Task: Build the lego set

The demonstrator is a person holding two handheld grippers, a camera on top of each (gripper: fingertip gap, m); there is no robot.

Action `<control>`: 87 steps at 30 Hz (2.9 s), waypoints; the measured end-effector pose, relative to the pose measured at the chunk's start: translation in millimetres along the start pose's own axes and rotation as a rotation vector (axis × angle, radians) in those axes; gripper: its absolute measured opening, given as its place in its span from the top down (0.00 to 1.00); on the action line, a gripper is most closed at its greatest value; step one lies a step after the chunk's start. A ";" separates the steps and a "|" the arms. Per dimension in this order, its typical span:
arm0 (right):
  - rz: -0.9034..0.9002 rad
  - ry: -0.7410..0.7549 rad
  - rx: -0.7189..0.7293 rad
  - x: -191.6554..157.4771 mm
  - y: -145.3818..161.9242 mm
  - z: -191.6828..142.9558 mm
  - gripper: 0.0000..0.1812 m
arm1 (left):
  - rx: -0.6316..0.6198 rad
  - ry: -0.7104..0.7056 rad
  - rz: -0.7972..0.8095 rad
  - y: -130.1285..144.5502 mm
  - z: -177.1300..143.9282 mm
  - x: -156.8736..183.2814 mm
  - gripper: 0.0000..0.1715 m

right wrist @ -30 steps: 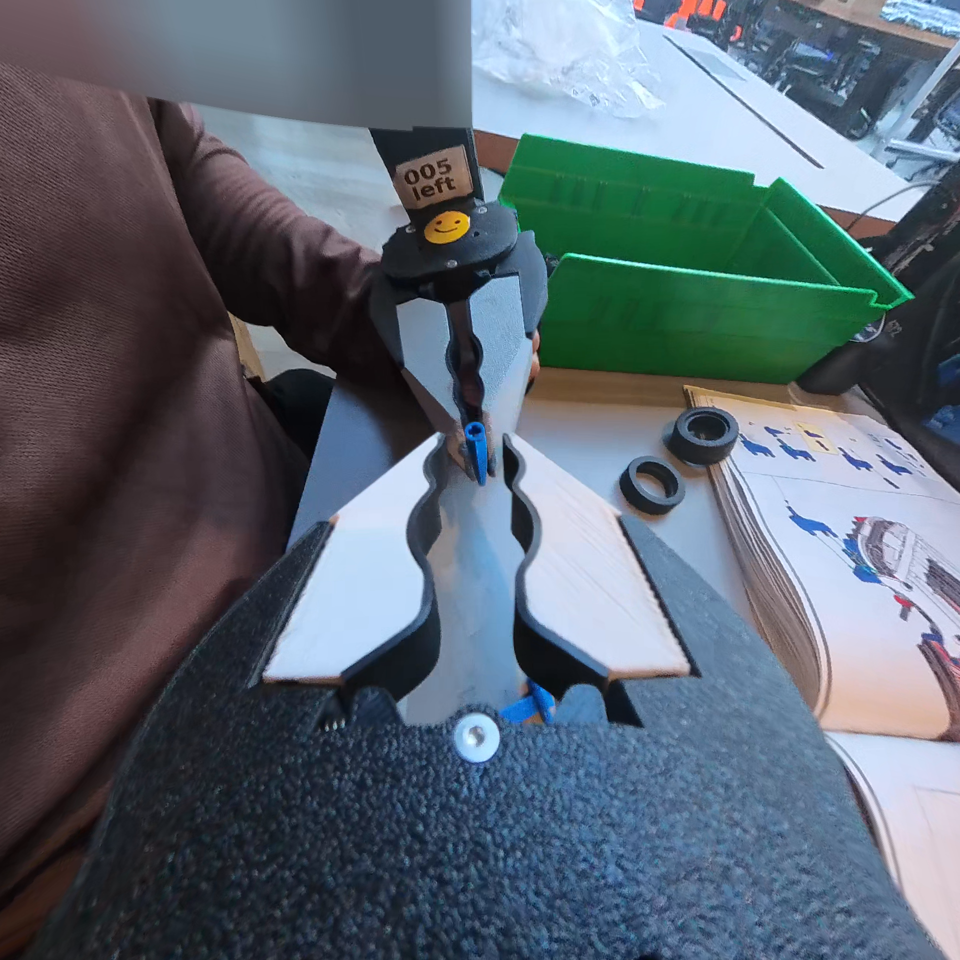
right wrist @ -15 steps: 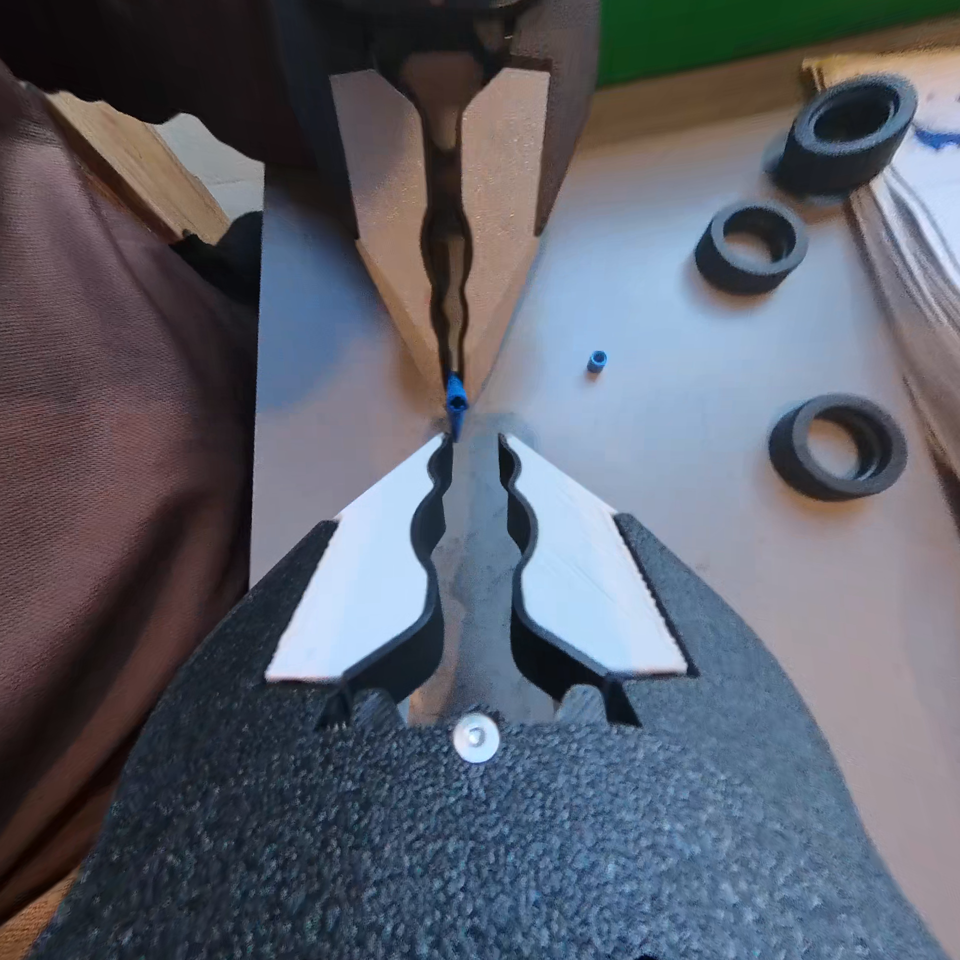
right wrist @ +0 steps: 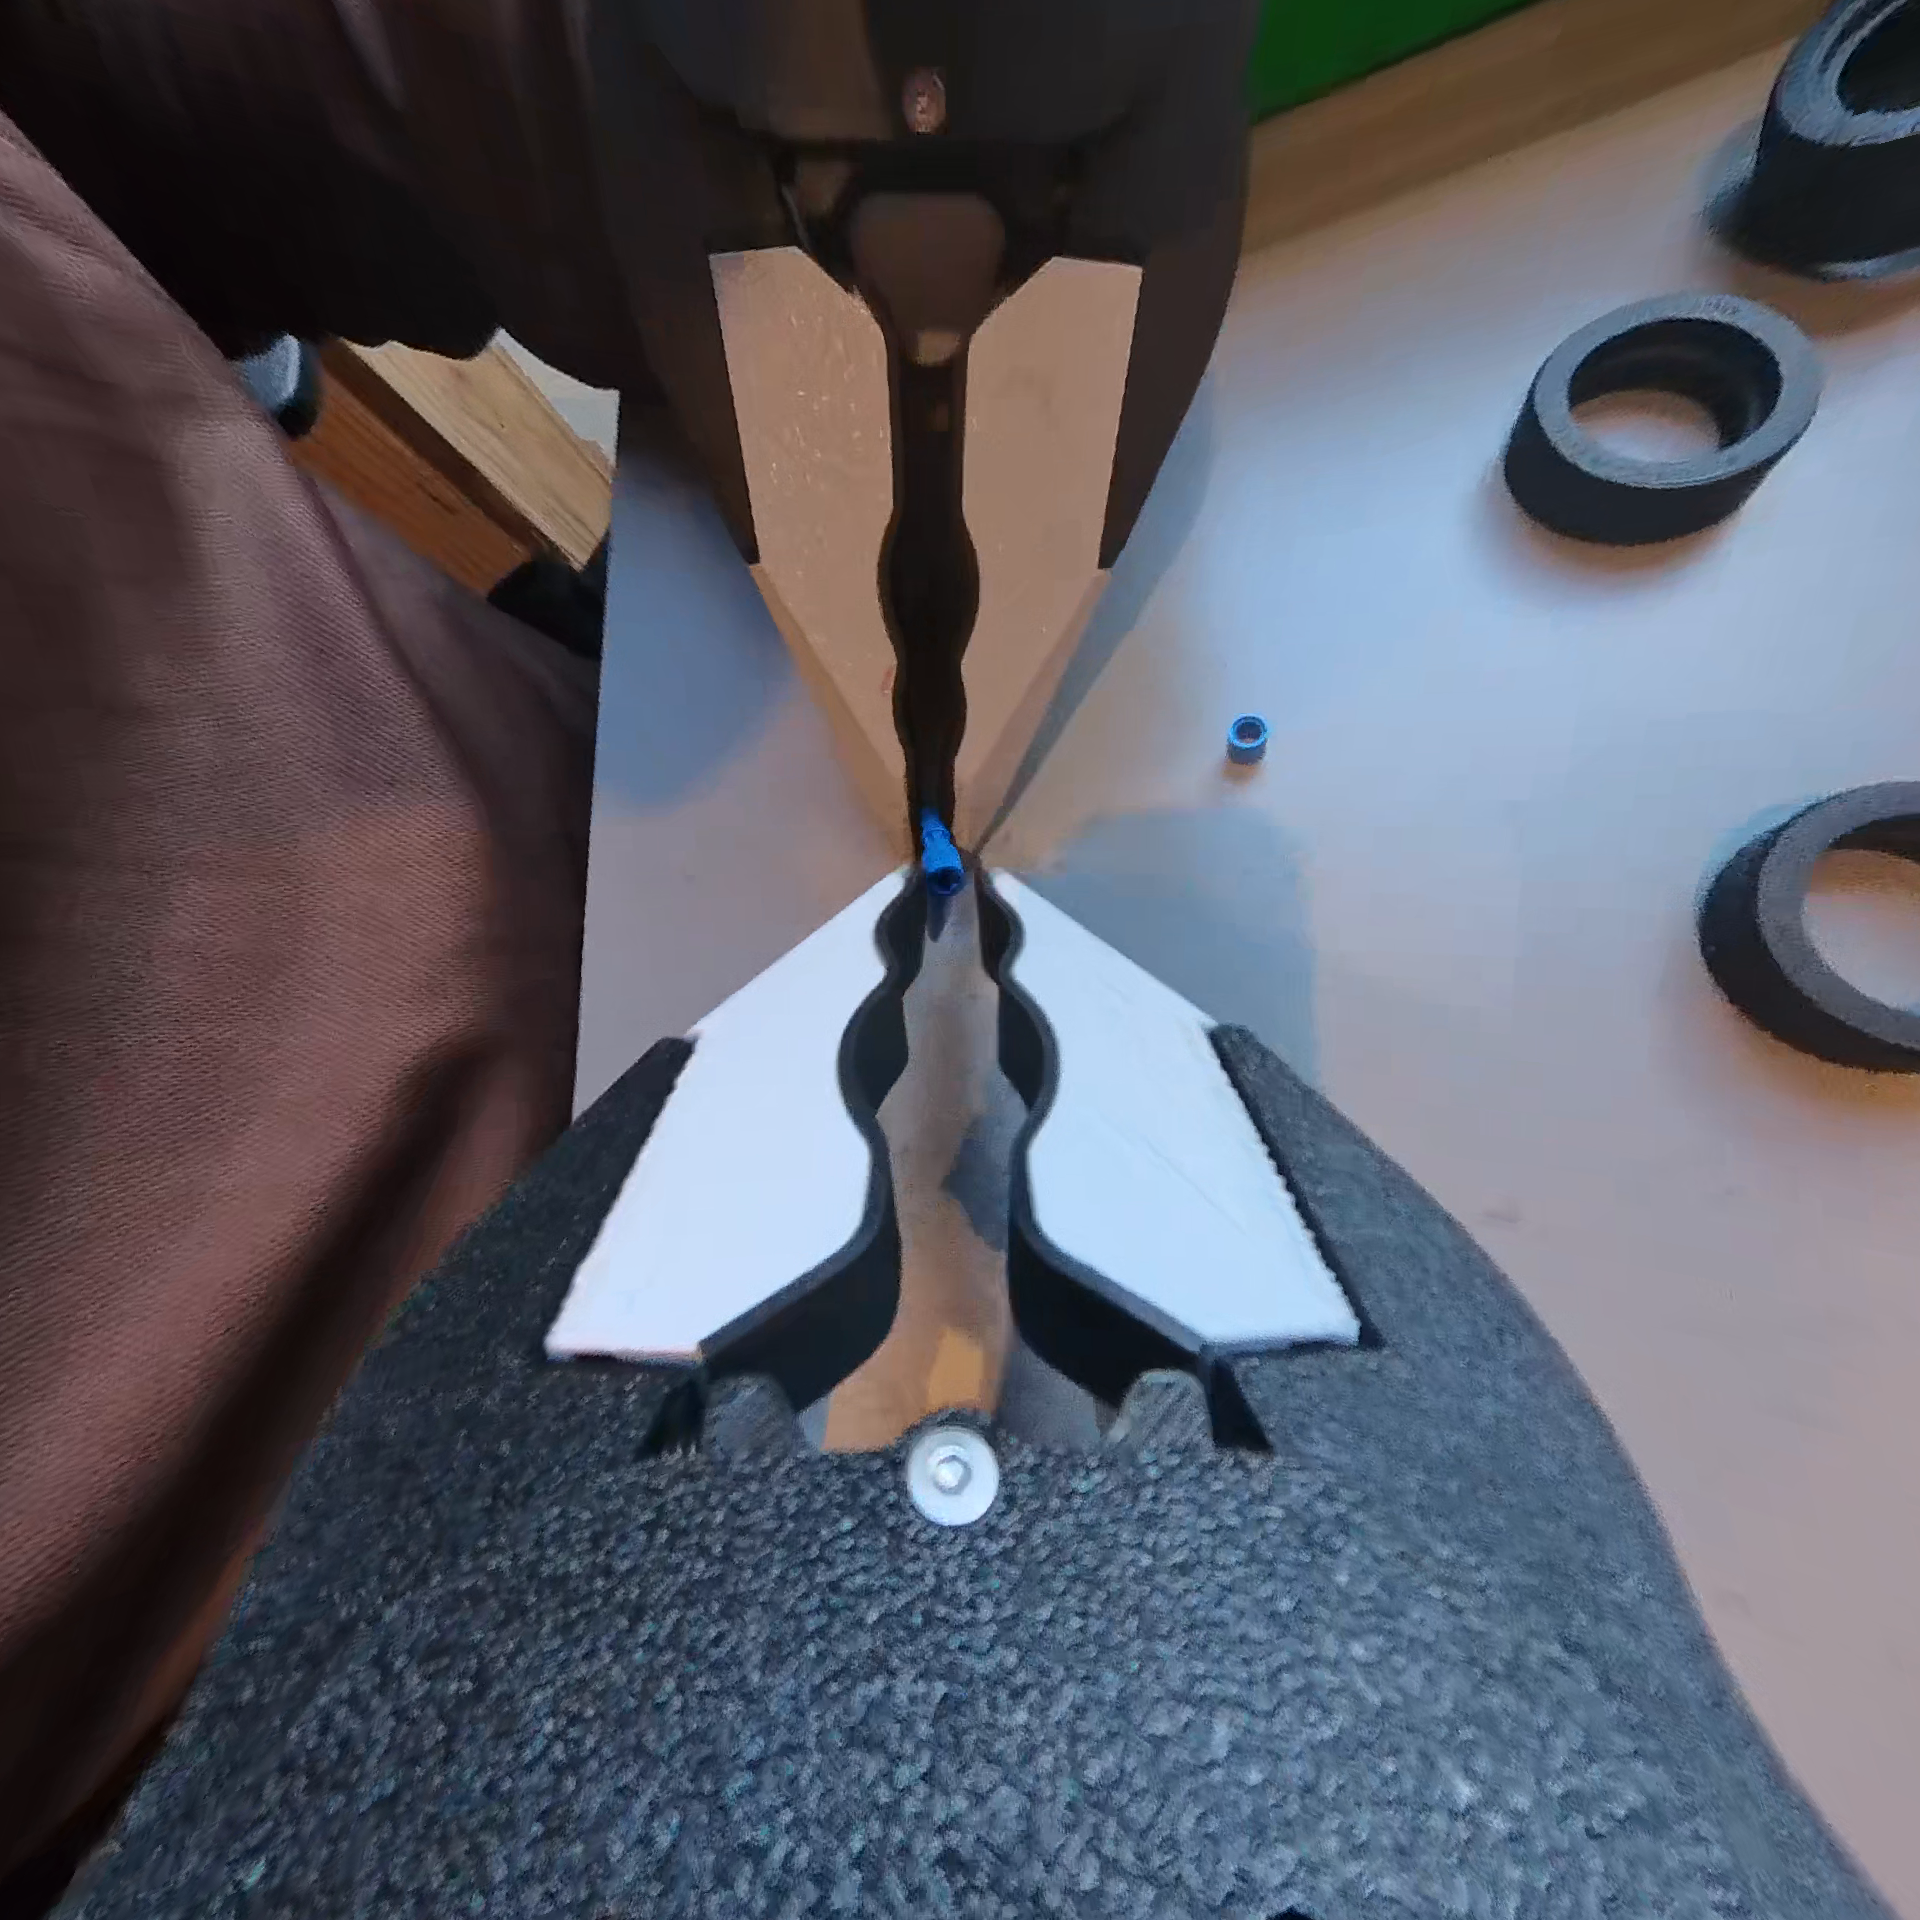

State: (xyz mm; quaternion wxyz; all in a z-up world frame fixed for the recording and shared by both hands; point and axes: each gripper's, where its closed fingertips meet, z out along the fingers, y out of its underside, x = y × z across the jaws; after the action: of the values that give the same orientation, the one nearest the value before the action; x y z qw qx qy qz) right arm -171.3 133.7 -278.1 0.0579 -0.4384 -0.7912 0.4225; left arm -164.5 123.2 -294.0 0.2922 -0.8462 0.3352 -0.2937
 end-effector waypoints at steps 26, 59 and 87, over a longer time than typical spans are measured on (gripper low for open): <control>0.109 -0.032 0.059 -0.6 3.6 5.5 0.96 | 0.000 -0.215 0.120 -1.9 0.7 -7.1 1.00; -0.091 0.076 -0.011 -22.5 8.5 4.6 0.95 | -0.021 -0.252 0.384 0.6 5.4 10.1 1.00; 0.151 -0.117 0.301 -10.2 -27.8 -23.1 0.96 | 0.203 -0.335 0.103 -29.1 -25.0 -0.7 0.99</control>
State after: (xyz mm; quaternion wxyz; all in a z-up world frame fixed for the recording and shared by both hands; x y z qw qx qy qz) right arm -172.4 133.2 -240.5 0.0449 -0.4578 -0.6857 0.5642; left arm -170.8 133.9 -257.6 0.4424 -0.8310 0.2937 -0.1659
